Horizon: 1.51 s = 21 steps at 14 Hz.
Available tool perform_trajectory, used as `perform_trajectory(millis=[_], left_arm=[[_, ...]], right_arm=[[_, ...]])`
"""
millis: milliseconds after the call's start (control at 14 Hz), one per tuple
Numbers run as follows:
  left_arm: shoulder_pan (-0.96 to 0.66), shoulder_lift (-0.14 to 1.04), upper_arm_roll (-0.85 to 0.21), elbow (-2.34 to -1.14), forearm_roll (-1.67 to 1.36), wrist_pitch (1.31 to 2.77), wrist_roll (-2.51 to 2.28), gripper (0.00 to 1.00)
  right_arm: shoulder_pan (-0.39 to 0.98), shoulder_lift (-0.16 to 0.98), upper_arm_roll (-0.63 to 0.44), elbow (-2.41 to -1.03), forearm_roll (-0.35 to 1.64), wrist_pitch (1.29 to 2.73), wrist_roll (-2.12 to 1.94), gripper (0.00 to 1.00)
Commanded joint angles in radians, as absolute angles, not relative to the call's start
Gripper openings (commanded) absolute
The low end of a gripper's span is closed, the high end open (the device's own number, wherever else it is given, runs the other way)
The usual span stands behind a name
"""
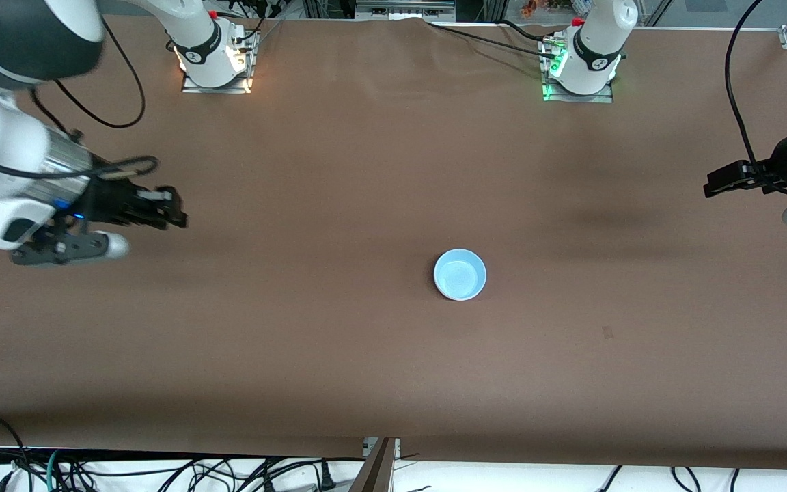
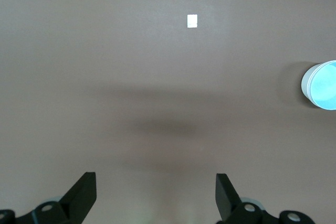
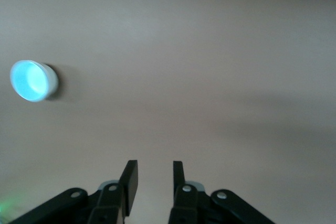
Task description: Stack pink and blue bowls on white bowl
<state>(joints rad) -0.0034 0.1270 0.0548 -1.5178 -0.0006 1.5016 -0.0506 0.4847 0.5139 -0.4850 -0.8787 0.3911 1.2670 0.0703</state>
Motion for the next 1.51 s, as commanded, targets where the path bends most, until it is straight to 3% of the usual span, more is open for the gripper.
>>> perform_trajectory(millis=[0,502,788,932,1362,1433], left_arm=[[0.002,0.141,0.055,-1.485,-0.017,1.477,-0.043,1.0],[0.003,0.141,0.055,-1.485,-0.017,1.477,-0.043,1.0],[0.002,0.141,0.055,-1.485,-0.017,1.477,-0.043,1.0],[0.002,0.141,0.055,-1.485,-0.017,1.477,-0.043,1.0],[0.0,0.143,0.055,-1.485,-0.017,1.477,-0.043,1.0],[0.0,0.141,0.055,-1.485,-0.017,1.477,-0.043,1.0]], right_arm=[[0.499,0.439,-0.497,-0.934,0.309,1.2,0.026,0.41],[0.508,0.181,-0.523,-1.3,0.178,1.264,0.026,0.44],[0.509,0.002,-0.518,-1.573,0.111,1.431,0.029,0.45],[0.509,0.006,-0.515,-1.585,0.057,1.443,0.035,0.49],[0.497,0.052,-0.528,-1.588,0.038,1.505,0.035,0.82],[0.495,0.06,-0.537,-1.58,0.04,1.505,0.026,1.0]])
